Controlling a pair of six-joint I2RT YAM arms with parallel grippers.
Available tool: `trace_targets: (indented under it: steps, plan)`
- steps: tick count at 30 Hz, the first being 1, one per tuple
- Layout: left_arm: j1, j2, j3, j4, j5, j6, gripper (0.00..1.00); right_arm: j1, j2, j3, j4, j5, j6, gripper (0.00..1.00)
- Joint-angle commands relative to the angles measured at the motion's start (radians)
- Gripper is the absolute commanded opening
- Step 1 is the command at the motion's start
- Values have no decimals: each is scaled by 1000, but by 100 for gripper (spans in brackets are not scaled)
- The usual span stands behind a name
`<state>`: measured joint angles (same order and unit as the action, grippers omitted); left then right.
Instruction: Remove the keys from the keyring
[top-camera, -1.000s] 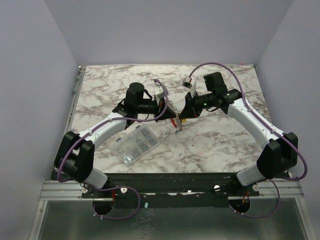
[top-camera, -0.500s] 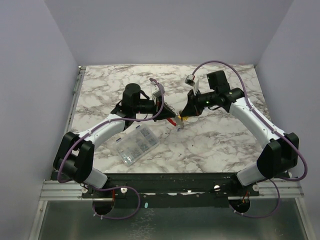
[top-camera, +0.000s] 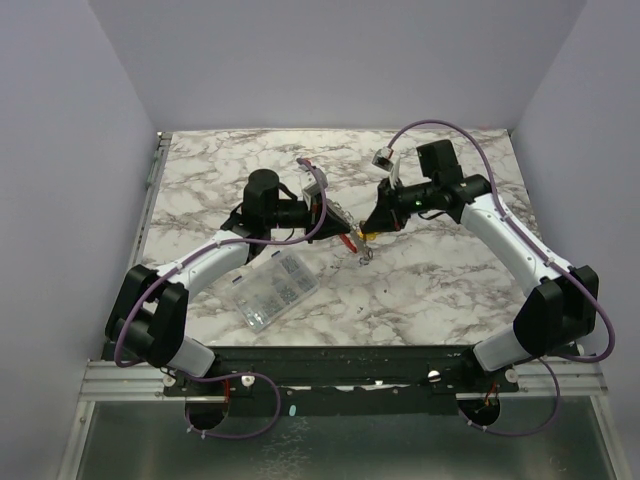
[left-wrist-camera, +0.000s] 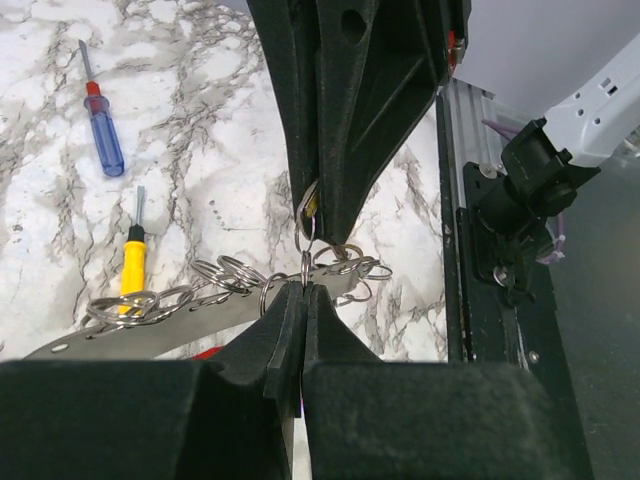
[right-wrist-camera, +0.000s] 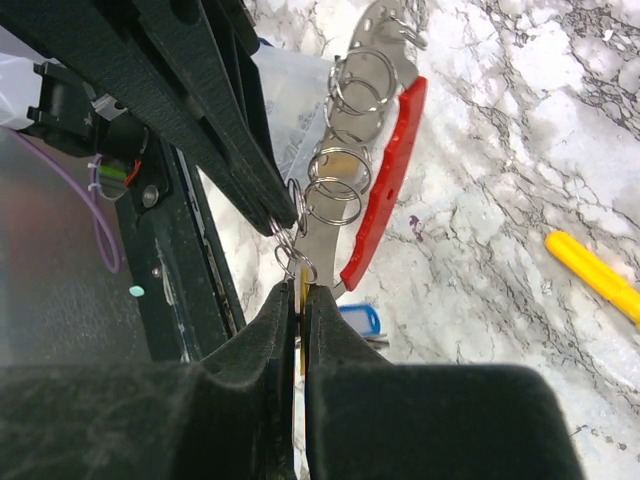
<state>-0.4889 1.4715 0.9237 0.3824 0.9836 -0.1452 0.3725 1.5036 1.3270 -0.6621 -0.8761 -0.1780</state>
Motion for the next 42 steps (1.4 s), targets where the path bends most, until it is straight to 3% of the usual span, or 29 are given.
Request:
trace_targets:
  steps: [1, 4, 12, 25, 32, 42]
  plan:
    - [16, -26, -11, 33, -42, 22, 4, -26, -3, 29, -45, -13, 9, 1]
    - [-14, -14, -7, 29, -46, 26, 6, -26, 4, 20, -42, -16, 6, 1]
    - [-40, 1, 33, -75, -82, 123, 36, -26, 7, 26, -54, -17, -1, 1]
    - [-84, 22, 125, -252, -144, 339, 44, -26, 19, 33, -78, -20, -16, 1]
    - [-119, 39, 147, -294, -153, 377, 51, -25, 26, 33, -63, -30, 6, 1]
    - [-148, 67, 166, -300, -206, 378, 49, -24, 24, 30, -57, -41, 18, 1]
